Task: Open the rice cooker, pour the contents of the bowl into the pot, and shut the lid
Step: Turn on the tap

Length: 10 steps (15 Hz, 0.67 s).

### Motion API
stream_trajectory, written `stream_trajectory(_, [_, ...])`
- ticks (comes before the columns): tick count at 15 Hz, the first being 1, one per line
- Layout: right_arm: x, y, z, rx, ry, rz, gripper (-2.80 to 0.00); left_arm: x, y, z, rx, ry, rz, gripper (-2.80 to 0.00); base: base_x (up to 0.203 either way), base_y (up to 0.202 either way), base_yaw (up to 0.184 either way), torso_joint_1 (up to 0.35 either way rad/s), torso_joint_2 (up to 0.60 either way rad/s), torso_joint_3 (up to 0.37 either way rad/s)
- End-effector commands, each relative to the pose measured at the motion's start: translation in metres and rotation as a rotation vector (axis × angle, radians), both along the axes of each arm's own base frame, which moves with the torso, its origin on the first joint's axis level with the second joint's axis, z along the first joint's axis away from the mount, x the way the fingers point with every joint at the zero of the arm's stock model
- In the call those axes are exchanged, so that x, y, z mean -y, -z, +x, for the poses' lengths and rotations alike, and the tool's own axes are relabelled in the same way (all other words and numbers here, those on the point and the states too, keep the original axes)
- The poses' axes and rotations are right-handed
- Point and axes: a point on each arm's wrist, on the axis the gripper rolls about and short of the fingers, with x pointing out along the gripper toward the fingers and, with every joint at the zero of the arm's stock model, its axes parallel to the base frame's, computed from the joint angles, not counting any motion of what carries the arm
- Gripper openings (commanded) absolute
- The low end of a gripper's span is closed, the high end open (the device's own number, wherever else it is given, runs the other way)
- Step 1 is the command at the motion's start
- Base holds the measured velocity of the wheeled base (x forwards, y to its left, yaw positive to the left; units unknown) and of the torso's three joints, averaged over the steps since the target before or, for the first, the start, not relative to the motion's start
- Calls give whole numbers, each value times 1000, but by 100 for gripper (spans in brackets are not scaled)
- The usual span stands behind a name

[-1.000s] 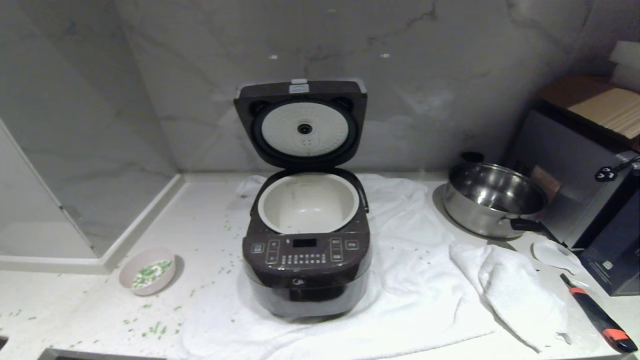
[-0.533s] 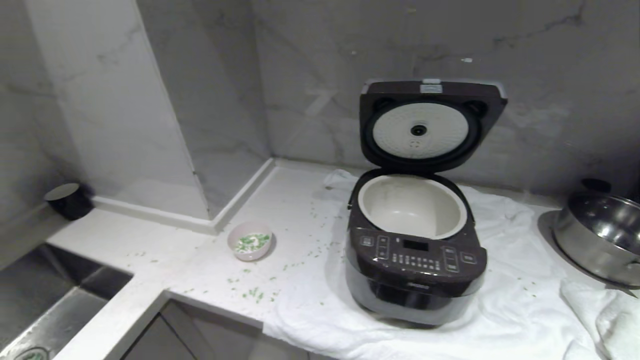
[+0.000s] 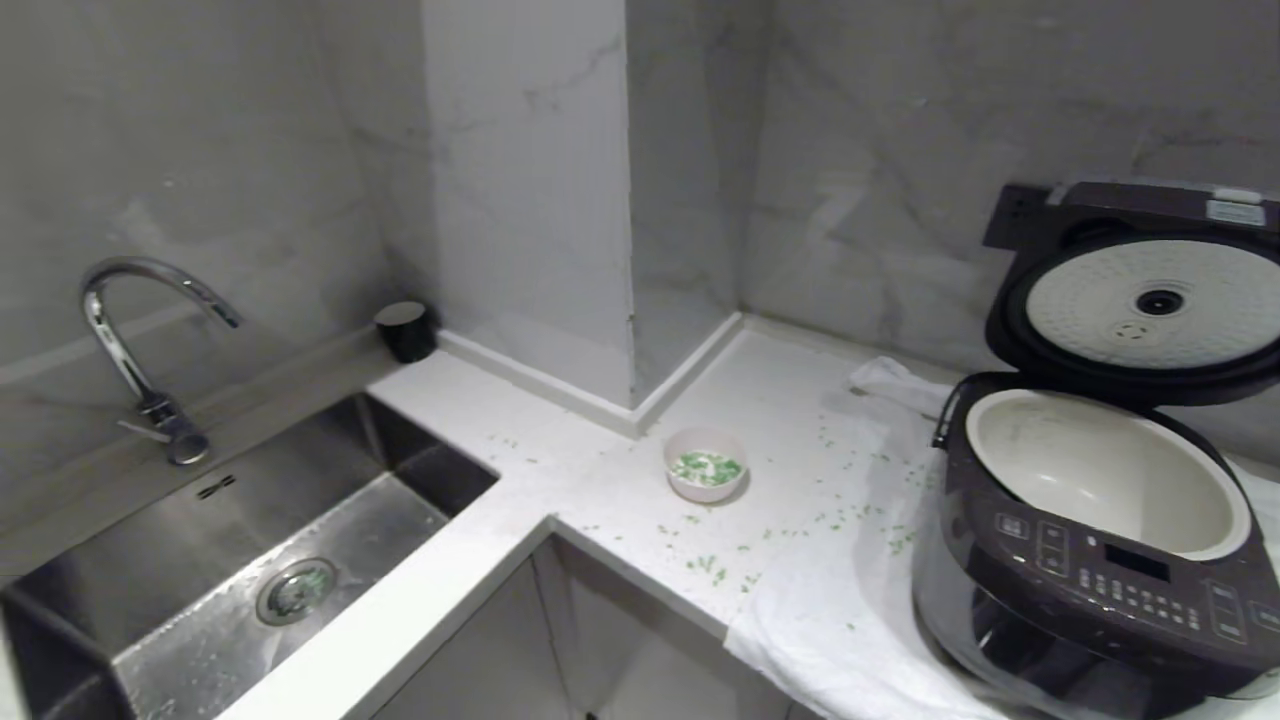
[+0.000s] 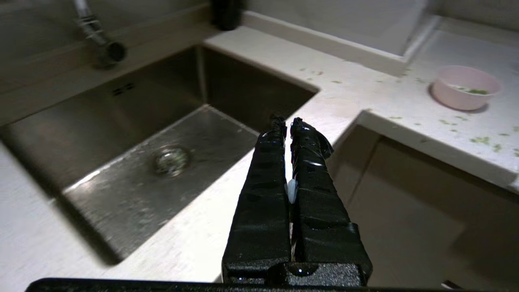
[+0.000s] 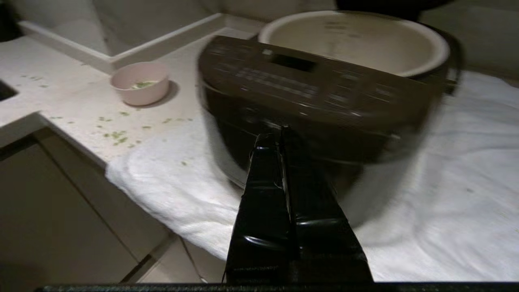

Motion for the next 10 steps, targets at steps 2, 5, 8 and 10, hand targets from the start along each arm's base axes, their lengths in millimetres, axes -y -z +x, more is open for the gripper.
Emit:
stream_trajectory(2, [0, 0, 0, 0, -1, 0, -280, 0, 1, 0, -2, 0, -1, -280, -3, -4, 138, 4, 9, 0])
stream_trajectory(5, [0, 0, 0, 1, 0, 1, -280, 0, 1, 0, -2, 0, 0, -280, -2, 0, 24, 2, -1, 0])
stream_trajectory(8, [0, 0, 0, 1, 0, 2, -280, 0, 1, 0, -2, -1, 0, -280, 0, 0, 0, 0, 0, 0])
stream_trajectory(10, [0, 0, 0, 1, 0, 2, -280, 0, 1, 0, -2, 0, -1, -280, 0, 0, 0, 0, 0, 0])
